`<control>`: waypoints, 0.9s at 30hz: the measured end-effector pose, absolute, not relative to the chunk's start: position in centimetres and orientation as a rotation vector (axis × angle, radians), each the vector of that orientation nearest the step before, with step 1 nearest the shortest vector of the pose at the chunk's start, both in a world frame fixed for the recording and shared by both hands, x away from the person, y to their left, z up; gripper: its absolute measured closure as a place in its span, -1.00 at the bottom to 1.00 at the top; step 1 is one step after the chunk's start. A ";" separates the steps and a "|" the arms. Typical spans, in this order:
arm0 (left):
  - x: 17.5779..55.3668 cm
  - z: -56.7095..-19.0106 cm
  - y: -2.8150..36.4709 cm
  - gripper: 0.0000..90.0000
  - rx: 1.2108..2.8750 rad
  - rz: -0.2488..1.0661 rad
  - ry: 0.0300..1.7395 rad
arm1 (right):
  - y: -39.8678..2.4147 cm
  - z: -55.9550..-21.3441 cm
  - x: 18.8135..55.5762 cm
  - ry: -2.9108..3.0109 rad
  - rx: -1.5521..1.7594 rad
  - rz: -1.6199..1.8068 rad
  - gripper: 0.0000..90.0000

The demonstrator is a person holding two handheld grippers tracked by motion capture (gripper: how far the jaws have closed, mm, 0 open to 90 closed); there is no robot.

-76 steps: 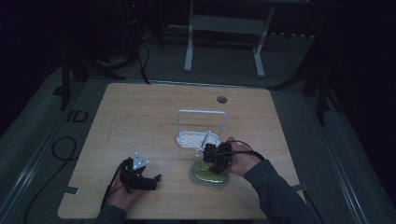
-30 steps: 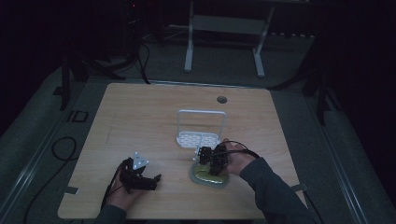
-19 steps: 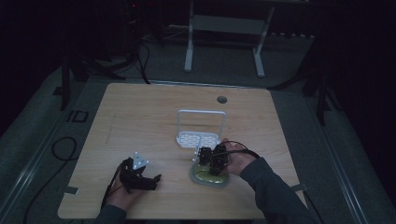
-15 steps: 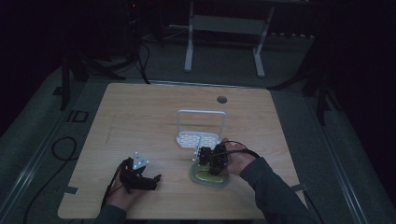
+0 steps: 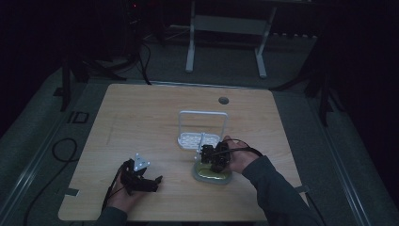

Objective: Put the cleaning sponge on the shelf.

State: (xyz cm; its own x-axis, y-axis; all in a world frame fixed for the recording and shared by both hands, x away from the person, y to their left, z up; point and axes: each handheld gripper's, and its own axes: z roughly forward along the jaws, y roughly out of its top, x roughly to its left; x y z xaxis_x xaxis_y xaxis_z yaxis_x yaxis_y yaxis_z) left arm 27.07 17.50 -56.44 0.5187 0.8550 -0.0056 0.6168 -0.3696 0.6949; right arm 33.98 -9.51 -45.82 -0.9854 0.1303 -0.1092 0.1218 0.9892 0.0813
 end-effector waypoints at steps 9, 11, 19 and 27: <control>27.1 -56.4 17.5 -0.94 2.113 0.475 1.194 | -9.7 -45.2 34.7 2.982 0.182 0.145 0.58; 27.1 -56.4 17.5 -0.94 2.113 0.475 1.194 | -9.7 -45.0 34.8 2.961 0.174 0.159 0.58; 27.1 -56.4 17.5 -0.94 2.113 0.476 1.194 | -9.6 -44.6 35.3 2.926 0.153 0.186 0.58; 27.1 -56.4 17.5 -0.94 2.113 0.475 1.194 | -9.3 -44.6 35.6 2.888 0.140 0.203 0.59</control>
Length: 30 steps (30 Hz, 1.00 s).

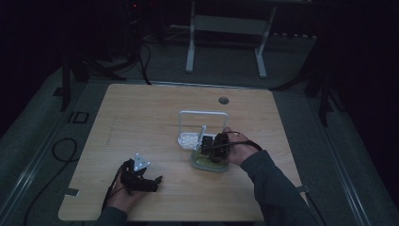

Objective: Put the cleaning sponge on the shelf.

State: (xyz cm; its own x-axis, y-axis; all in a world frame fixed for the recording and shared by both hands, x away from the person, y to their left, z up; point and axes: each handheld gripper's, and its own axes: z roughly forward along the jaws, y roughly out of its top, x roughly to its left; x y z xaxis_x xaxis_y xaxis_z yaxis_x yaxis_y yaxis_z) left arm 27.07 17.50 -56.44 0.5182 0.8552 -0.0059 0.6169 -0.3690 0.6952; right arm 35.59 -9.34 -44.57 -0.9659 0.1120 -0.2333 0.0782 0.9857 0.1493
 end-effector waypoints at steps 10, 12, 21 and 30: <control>27.1 -56.4 17.5 -0.94 2.113 0.476 1.193 | -8.9 -44.3 35.8 2.845 0.130 0.220 0.59; 27.1 -56.4 17.5 -0.94 2.113 0.476 1.193 | -8.8 -44.3 35.9 2.836 0.123 0.230 0.59; 27.1 -56.4 17.5 -0.94 2.115 0.476 1.192 | -8.2 -43.9 36.1 2.799 0.090 0.259 0.59; 27.1 -56.4 17.5 -0.94 2.114 0.477 1.193 | -7.6 -43.7 36.6 2.781 0.052 0.270 0.59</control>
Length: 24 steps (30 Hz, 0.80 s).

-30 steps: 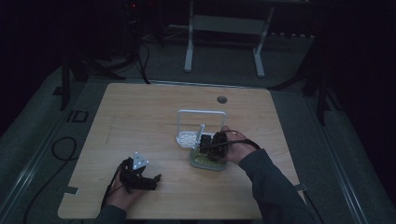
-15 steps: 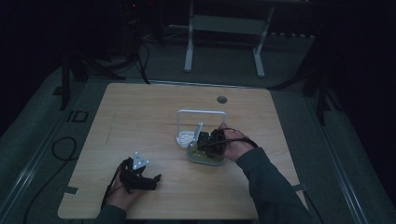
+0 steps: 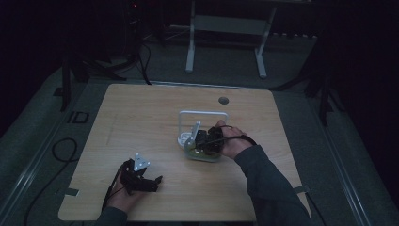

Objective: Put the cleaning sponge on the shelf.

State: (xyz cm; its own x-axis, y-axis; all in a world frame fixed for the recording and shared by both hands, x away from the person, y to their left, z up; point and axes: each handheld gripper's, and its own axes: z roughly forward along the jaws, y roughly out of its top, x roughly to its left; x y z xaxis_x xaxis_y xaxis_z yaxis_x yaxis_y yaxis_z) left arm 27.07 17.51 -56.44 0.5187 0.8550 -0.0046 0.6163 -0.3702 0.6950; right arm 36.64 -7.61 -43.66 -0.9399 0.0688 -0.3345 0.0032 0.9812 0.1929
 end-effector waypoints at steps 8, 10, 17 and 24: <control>27.1 -56.4 17.5 -0.94 2.115 0.475 1.193 | -7.3 -43.5 37.1 2.767 0.034 0.277 0.59; 27.1 -56.4 17.5 -0.94 2.115 0.475 1.193 | -7.3 -43.5 37.2 2.762 0.026 0.280 0.59; 27.1 -56.4 17.5 -0.94 2.115 0.475 1.192 | -7.3 -43.9 37.6 2.755 0.000 0.285 0.59; 27.1 -56.4 17.5 -0.94 2.115 0.475 1.190 | -7.0 -43.9 38.1 2.742 -0.018 0.258 0.59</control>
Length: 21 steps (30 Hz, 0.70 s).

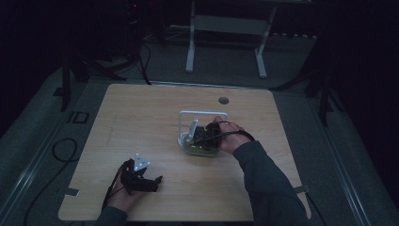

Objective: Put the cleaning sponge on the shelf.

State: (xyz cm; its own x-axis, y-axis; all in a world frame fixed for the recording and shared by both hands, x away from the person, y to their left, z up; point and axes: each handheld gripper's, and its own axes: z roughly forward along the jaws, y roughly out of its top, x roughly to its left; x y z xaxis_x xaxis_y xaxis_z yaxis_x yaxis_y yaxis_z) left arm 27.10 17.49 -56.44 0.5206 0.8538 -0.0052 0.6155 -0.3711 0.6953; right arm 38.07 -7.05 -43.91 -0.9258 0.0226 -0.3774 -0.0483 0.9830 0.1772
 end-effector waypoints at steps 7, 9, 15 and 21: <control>27.1 -56.4 17.5 -0.94 2.117 0.475 1.189 | -6.5 -43.7 38.6 2.720 -0.039 0.258 0.59; 27.1 -56.4 17.5 -0.94 2.117 0.475 1.189 | -6.5 -43.9 38.7 2.713 -0.035 0.257 0.59; 27.1 -56.4 17.5 -0.94 2.116 0.474 1.188 | -6.5 -44.3 39.1 2.706 -0.037 0.232 0.59; 27.1 -56.4 17.5 -0.94 2.116 0.474 1.188 | -6.4 -44.6 39.2 2.697 -0.029 0.230 0.59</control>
